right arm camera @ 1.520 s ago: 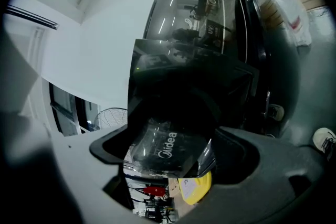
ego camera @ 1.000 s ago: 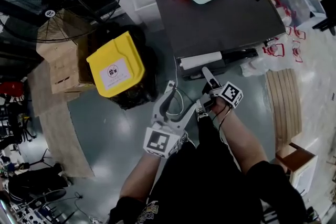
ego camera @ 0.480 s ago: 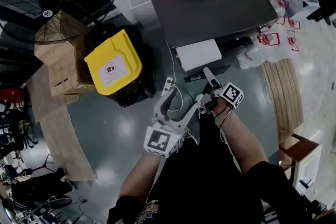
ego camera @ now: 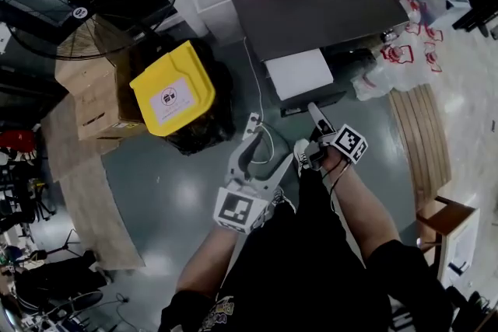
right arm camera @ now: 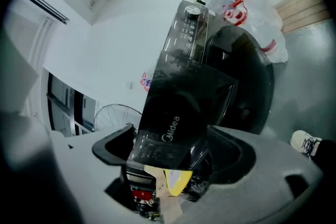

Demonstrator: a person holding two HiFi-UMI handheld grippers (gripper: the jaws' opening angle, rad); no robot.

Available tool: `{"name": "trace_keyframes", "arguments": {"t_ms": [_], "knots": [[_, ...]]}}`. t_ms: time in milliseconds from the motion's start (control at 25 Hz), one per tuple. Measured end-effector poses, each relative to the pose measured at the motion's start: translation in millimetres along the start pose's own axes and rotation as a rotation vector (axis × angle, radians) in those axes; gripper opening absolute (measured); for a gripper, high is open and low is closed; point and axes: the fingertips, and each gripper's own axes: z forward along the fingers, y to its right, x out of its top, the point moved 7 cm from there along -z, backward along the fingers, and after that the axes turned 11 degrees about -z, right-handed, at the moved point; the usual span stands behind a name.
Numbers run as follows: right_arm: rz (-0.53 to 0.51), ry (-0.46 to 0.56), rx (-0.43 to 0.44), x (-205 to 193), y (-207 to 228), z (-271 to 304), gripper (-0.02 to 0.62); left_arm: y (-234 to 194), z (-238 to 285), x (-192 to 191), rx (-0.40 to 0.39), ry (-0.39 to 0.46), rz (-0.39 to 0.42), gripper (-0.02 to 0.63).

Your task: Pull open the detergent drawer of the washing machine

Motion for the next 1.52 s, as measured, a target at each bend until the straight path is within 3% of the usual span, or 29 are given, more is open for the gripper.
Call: {"name": "trace_keyframes", "arguments": {"t_ms": [80,440,520,640,680,800,960,1040,1080,1240,1520], "knots": [[-0.059,-0.005,0.020,-2,-8,-10,0.431,2,-10,-2,-0.005,0.005,0.000,0.276],[-0.345,0.017,0.094,13,-74,-69,0.206,19,-40,-8,-0.048,0.070,0.002,0.276],[-0.436,0.026,0.105,19,-91,-86,0.158,26,-45,-8,-0.052,0.078,0.003,0.276],[-0.625,0.026,0.109,27,-121,-108,0.014,38,-50,-7,-0.050,0.088,0.007,0.276],[-0.697,0.023,0.117,30,-132,-114,-0.001,42,-50,-6,-0.047,0.090,0.010,0.276],[-0.907,0.003,0.165,37,-162,-130,-0.002,57,-49,-4,-0.036,0.101,0.017,0.260],[-1.104,-0.017,0.260,45,-197,-157,0.000,80,-47,-3,0.021,0.129,0.016,0.150],[-1.181,-0.029,0.318,51,-210,-174,0.000,94,-45,-5,0.065,0.145,-0.004,0.059],[-1.206,-0.034,0.351,54,-214,-184,0.002,102,-43,-7,0.085,0.149,-0.014,0.029],[-1.233,-0.050,0.468,65,-218,-222,0.004,140,-37,-19,0.158,0.157,-0.025,0.009],[-1.259,-0.090,0.544,75,-204,-273,0.005,207,-36,-45,0.221,0.145,-0.015,0.008]]}}
